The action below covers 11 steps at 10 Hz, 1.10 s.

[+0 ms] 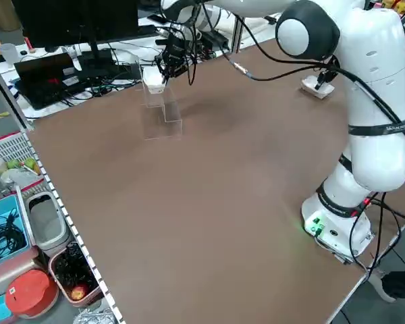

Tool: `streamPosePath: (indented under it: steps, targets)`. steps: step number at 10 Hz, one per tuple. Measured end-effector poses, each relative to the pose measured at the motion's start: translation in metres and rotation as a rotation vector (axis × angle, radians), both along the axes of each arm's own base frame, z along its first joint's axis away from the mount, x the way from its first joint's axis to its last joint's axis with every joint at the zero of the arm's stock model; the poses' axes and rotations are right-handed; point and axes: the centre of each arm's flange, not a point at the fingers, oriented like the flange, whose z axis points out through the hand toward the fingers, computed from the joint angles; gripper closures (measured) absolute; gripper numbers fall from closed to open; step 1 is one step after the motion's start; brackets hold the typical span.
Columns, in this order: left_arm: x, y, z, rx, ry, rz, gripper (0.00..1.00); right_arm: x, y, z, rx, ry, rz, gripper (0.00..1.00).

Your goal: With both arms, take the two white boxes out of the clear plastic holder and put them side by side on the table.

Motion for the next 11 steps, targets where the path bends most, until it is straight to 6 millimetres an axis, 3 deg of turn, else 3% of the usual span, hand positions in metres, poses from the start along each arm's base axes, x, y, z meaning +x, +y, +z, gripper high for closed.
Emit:
streamPosePath:
  steps: [1, 2, 3, 4, 6, 8, 9, 11]
  targets:
    - [0.001, -0.002, 0.003, -0.007, -0.005, 0.002, 0.98, 0.000, 0.001, 0.001, 0.001, -0.005, 0.000, 0.88]
    - [0.000, -0.009, 0.009, -0.037, -0.005, 0.021, 0.98, 0.003, -0.001, 0.003, 0.001, -0.011, -0.007, 0.96]
    - [-0.002, -0.022, 0.019, -0.071, 0.004, 0.048, 0.98, 0.007, -0.003, 0.006, 0.003, -0.017, -0.015, 0.98]
    - [-0.006, -0.052, 0.032, -0.085, 0.015, 0.084, 0.98, 0.012, -0.006, 0.011, -0.001, -0.009, -0.026, 0.98]
    - [-0.022, -0.139, 0.056, -0.118, 0.028, 0.167, 0.98, 0.032, -0.019, 0.040, -0.011, 0.037, -0.061, 0.98]
    - [-0.042, -0.220, 0.069, -0.179, 0.002, 0.266, 0.98, 0.065, -0.055, 0.086, -0.009, 0.071, -0.132, 0.98]
    - [-0.053, -0.260, 0.066, -0.198, -0.005, 0.308, 0.98, 0.079, -0.081, 0.110, -0.007, 0.087, -0.174, 0.98]
    - [-0.078, -0.344, 0.043, -0.238, 0.016, 0.366, 0.98, 0.098, -0.141, 0.154, -0.002, 0.132, -0.267, 0.98]
